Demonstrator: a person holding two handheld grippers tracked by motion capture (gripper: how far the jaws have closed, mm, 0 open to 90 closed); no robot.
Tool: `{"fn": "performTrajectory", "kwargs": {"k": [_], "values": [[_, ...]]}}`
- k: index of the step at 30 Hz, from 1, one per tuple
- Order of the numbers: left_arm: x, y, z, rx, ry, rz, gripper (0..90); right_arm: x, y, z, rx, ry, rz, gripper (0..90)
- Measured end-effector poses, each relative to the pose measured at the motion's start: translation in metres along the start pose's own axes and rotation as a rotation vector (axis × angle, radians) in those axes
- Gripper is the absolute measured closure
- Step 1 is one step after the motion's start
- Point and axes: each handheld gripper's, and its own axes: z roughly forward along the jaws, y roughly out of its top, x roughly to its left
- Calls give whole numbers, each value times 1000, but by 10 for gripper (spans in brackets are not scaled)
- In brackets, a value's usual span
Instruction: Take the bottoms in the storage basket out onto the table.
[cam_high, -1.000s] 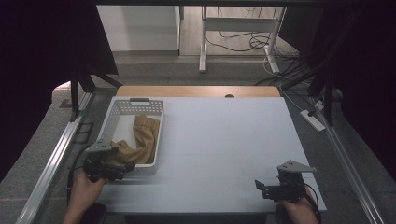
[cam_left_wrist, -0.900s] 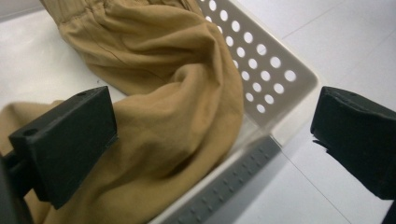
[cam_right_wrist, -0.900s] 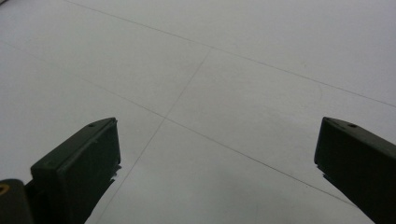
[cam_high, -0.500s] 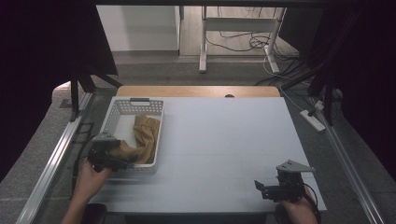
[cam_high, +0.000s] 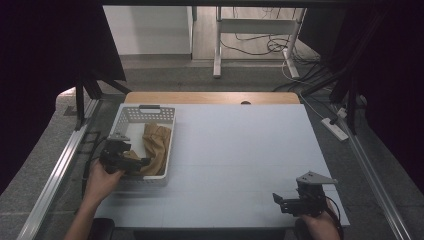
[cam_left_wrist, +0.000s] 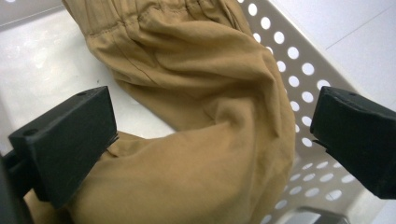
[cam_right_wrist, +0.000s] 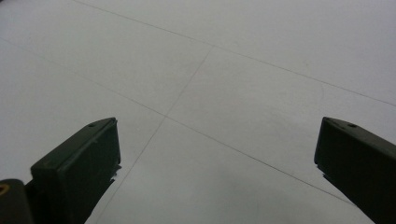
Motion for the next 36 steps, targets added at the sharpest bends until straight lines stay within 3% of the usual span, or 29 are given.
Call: {"fn": "performTrajectory", "kwargs": {"k": [22,28,33,36], "values": [[28,26,15,65,9,-6,0,0,0,1,7,-2,-2,8],[38,31,24,99,-12,-6,0,0,0,1,9,0,-5,8],[41,34,35,152,8,14,0,0,0,1,10,2,-5,8],[41,36,41,176,-1,32,0,0,0,2,10,2,-7,9]]}}
